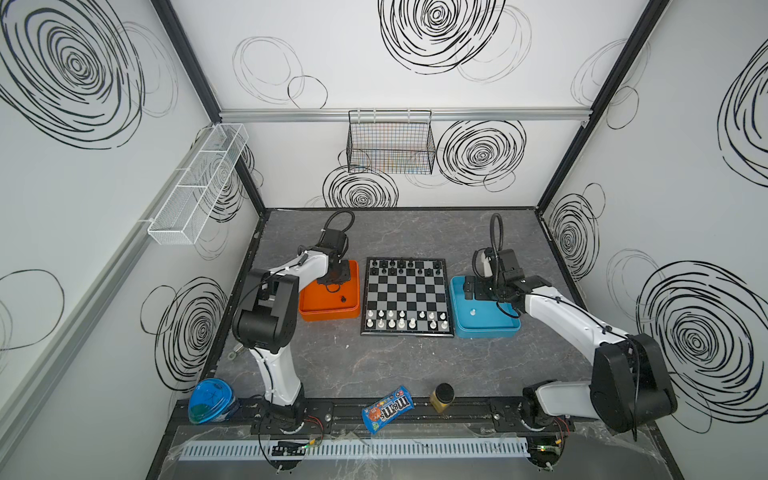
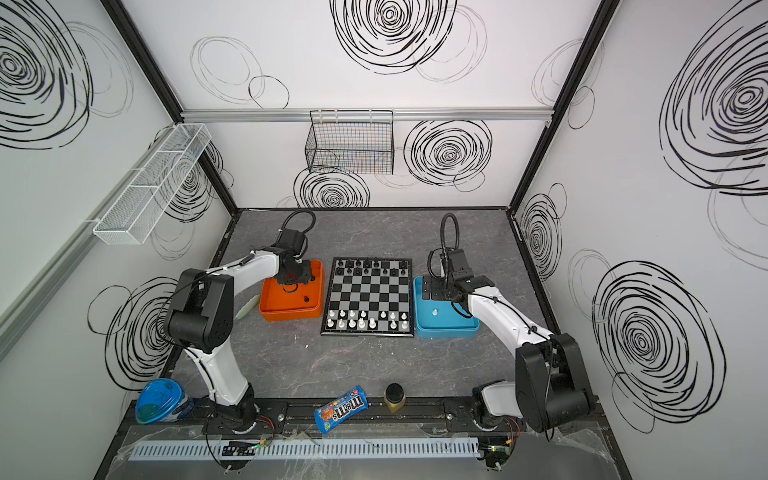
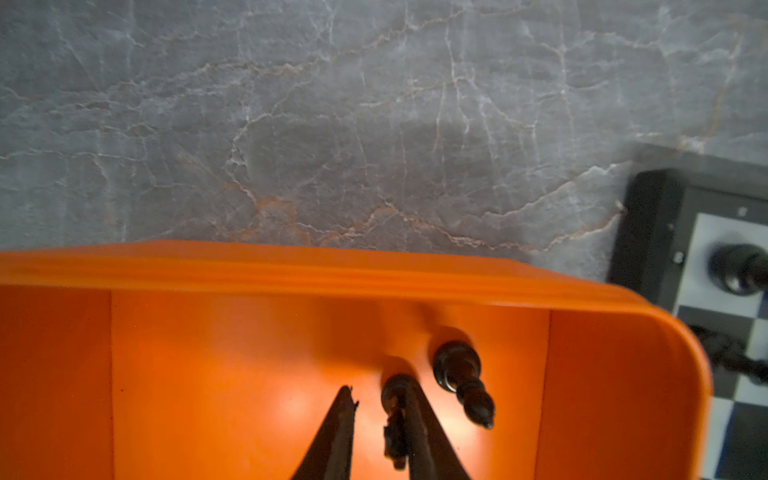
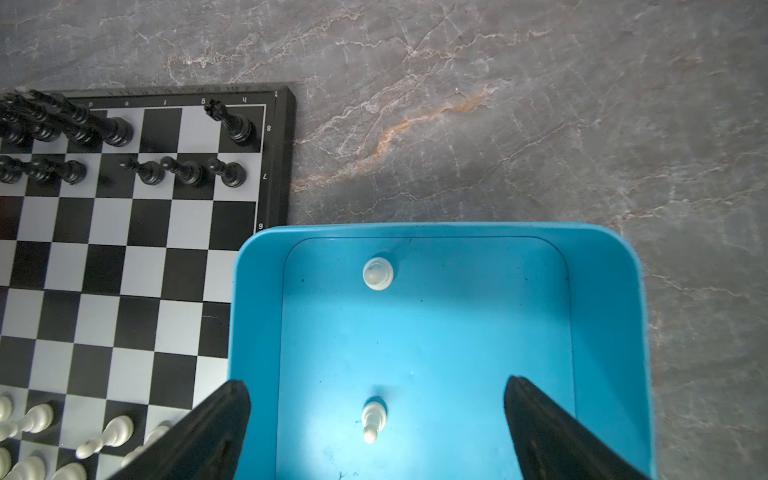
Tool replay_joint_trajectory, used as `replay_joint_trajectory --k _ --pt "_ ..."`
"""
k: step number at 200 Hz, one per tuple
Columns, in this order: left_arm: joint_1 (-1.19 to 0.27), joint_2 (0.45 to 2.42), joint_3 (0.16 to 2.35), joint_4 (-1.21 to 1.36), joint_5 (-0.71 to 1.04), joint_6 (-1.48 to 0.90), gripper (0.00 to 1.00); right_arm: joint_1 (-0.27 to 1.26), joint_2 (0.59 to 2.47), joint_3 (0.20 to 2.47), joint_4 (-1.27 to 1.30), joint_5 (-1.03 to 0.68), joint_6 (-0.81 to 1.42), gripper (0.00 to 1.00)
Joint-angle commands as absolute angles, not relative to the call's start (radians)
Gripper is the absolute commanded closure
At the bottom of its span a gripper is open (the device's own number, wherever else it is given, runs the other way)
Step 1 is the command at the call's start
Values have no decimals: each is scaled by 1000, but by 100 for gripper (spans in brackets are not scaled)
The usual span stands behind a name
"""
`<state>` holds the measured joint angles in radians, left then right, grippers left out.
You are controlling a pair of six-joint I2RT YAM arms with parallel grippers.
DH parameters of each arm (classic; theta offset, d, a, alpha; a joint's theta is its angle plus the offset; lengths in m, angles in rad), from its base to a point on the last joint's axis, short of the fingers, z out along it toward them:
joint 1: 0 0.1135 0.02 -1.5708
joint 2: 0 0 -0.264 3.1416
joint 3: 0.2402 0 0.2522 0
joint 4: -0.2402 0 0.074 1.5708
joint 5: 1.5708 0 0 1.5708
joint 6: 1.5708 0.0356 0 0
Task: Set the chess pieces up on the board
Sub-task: 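Close the left gripper on a black pawn and lift it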
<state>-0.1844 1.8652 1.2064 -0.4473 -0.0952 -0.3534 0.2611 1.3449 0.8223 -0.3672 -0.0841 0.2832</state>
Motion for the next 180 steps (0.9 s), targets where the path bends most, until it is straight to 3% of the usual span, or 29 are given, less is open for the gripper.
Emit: replay_joint_trajectory --k 1,121,180 --pt "-193 1883 1232 -458 -109 -349 76 258 1348 825 -357 -84 270 0" --pt "-202 1865 1235 -468 -129 -342 92 256 1338 829 -374 -89 272 0" --pt "-213 1812 1230 -502 -154 -336 95 257 1317 840 -399 -97 279 0"
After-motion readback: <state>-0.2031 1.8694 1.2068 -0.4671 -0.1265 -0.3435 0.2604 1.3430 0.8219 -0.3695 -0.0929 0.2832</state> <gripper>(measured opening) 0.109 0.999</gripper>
